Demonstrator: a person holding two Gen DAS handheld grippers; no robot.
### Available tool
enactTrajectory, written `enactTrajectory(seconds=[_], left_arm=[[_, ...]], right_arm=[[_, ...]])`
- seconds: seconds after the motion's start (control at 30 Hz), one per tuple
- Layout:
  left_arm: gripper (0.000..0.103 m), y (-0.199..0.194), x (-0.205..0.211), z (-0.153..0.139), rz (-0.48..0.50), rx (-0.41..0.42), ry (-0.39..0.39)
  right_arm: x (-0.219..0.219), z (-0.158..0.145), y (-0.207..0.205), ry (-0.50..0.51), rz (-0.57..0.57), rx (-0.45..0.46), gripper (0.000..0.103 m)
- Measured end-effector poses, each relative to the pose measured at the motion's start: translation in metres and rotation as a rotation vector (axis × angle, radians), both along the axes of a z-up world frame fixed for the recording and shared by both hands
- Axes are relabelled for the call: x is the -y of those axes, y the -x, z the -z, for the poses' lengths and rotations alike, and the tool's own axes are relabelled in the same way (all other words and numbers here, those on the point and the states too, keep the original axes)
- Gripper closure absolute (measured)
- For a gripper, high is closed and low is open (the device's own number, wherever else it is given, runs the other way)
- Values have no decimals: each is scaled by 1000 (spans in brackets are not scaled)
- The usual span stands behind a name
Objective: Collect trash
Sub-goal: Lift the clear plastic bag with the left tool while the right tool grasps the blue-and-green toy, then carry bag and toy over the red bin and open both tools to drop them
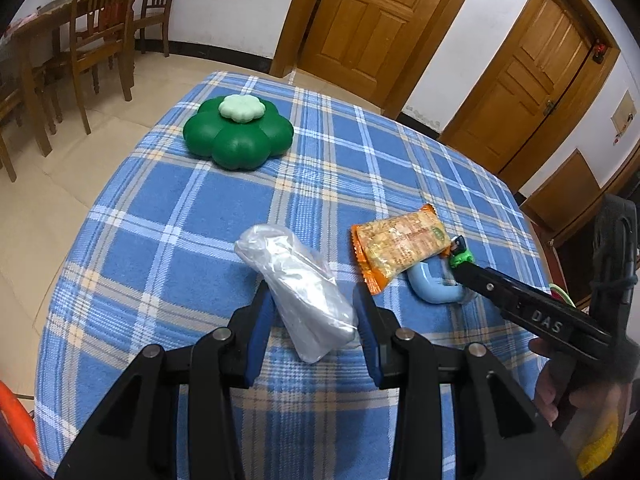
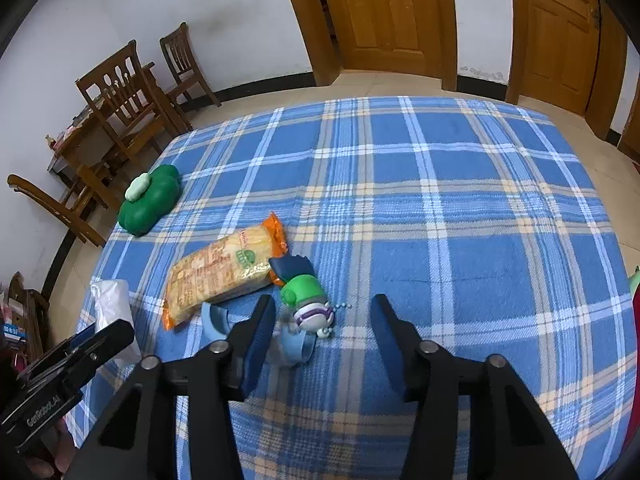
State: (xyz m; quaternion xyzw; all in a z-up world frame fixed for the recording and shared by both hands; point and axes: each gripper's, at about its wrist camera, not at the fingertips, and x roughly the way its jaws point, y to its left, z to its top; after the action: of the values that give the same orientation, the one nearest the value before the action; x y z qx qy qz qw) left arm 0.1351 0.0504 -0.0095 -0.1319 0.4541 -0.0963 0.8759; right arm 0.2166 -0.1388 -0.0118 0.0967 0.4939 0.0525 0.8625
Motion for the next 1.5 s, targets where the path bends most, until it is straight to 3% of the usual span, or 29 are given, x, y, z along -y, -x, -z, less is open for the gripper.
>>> enactTrajectory(seconds=[0.07, 0.13, 0.4, 0.43, 1.0, 1.5], left_arm=[[63, 0, 0, 0, 3, 2, 6], [63, 0, 1, -1, 4, 4, 12], [63, 4, 2, -4, 7, 11, 25], [63, 4, 2, -5, 6, 12, 26], [63, 21, 26, -28, 70, 42, 41], [63, 34, 88, -53, 218, 64, 51]], right_arm=[[0, 0, -1, 6, 3, 3, 61], [1, 0, -1, 5, 2, 4, 74], [5, -5, 5, -6, 13, 22, 75], [9, -9, 8, -10, 21, 32, 80], [67, -49, 70, -89, 159, 145, 80], [132, -77, 132, -113, 317, 223, 80]])
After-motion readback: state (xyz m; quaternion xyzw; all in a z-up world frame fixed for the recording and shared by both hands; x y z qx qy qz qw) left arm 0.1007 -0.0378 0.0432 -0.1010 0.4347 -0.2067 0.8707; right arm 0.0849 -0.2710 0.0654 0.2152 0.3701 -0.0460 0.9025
